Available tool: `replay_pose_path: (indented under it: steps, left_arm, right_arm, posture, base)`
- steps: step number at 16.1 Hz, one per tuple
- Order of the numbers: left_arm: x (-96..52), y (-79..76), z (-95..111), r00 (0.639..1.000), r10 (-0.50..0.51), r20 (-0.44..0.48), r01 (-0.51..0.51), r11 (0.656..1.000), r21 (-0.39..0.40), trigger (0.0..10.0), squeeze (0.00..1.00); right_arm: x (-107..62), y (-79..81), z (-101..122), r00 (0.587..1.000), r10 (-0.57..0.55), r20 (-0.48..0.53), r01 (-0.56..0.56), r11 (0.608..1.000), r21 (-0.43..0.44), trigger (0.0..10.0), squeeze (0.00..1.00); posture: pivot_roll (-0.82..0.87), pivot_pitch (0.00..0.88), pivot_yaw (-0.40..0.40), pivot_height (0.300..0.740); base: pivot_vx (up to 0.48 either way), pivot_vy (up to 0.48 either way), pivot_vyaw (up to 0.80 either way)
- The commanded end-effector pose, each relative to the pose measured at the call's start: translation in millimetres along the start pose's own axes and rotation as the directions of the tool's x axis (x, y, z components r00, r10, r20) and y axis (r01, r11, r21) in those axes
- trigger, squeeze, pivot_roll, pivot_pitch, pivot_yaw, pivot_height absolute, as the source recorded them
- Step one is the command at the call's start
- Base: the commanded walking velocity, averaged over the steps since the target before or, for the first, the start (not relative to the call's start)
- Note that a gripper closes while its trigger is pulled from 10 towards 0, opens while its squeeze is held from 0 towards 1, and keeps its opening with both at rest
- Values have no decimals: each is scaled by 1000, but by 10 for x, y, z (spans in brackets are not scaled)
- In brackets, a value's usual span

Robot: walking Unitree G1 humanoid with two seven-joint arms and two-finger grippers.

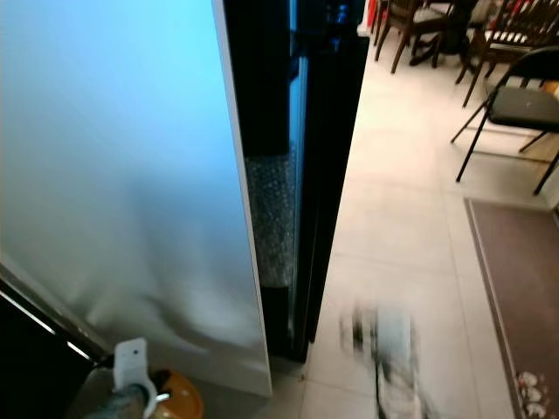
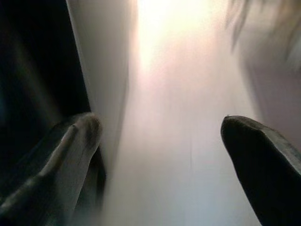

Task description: Restocking fridge

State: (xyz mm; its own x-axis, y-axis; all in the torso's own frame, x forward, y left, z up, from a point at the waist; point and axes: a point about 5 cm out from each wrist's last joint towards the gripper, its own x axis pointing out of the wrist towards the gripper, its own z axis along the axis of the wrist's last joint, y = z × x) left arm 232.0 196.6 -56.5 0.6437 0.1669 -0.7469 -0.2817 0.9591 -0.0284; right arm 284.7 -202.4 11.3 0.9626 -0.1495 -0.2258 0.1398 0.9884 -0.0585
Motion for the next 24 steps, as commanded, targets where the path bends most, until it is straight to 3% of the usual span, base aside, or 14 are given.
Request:
replay_pose_path:
  steps: [1,3,5,8,10,12,14,16,19,21,24]
  left_arm:
    - [-4,73,-19,999,32,0,-32,999,-15,10000,0]
    - [-10,118,-37,998,60,5,-60,997,-42,10000,0]
    - [-18,203,-50,996,94,11,-93,994,-63,10000,0]
    - [-35,322,-123,994,110,-13,-111,993,-36,10000,0]
    - [-42,366,-141,994,112,-17,-112,994,-11,10000,0]
    - [-49,380,-171,993,119,-20,-120,993,-9,10000,0]
    - [-56,350,-214,992,123,-28,-124,992,-22,10000,0]
    - [-62,286,-270,993,110,-42,-111,994,-15,10000,0]
    - [-83,238,-380,993,98,-68,-100,995,-20,10000,0]
    - [-93,254,-418,994,81,-75,-81,997,7,10000,0]
    - [-101,307,-425,996,51,-70,-46,996,71,10000,0]
  right_arm:
    - [-54,64,-65,1000,22,-7,-22,1000,9,10000,0]
    - [-63,94,-72,1000,22,-4,-21,998,52,10000,0]
    - [-105,160,-129,998,64,-16,-63,997,34,10000,0]
    - [-190,154,-230,997,71,-30,-71,997,-7,10000,0]
    - [-225,163,-282,996,83,-43,-81,995,50,10000,0]
    - [-264,162,-299,994,110,-27,-109,993,46,10000,0]
    - [-249,107,-256,994,114,-2,-114,993,38,10000,0]
    - [-229,-52,-127,994,72,86,-77,996,50,10000,0]
    - [-328,-227,18,982,6,189,-15,999,48,10000,0]
    - [-401,-214,116,971,2,238,-13,999,46,10000,0]
    - [-504,-130,298,961,-26,276,-23,985,173,10000,0]
  posture:
    - [-9,0,-28,740]
    - [35,0,-66,740]
    - [67,0,-76,740]
    - [74,0,-58,740]
    - [86,0,-68,740]
    - [122,0,-75,740]
    - [122,0,-64,740]
    - [91,0,-50,740]
    - [51,0,-35,740]
    - [19,0,-19,740]
    - [21,0,-1,740]
  base:
    - [0,0,0]
    - [0,0,0]
    - [0,0,0]
    - [0,0,0]
    - [0,0,0]
    - [0,0,0]
    - [0,0,0]
    - [0,0,0]
    - [0,0,0]
    - [0,0,0]
    - [0,0,0]
